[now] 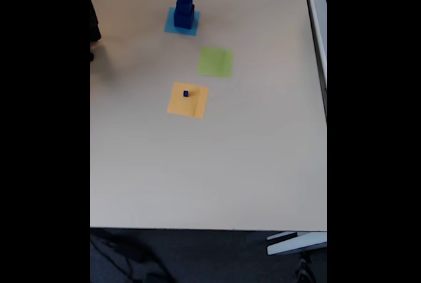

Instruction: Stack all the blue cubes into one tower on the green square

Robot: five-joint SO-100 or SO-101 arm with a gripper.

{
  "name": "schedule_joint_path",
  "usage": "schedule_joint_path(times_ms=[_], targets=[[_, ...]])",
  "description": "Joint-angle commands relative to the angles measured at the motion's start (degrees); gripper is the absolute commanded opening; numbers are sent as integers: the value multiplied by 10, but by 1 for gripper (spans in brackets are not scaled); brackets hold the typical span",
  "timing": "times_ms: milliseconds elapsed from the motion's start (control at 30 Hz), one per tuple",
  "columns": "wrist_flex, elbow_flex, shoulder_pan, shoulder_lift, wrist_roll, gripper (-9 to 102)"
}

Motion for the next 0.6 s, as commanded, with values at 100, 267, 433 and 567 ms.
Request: schedule_joint_path(times_ms=[100,267,433,567], targets=[[24,-60,1,-23,-23,26],[34,-61,6,-35,-41,25],[52,-72,-2,-51,-43,24],[52,-72,-4,-62,-68,24]])
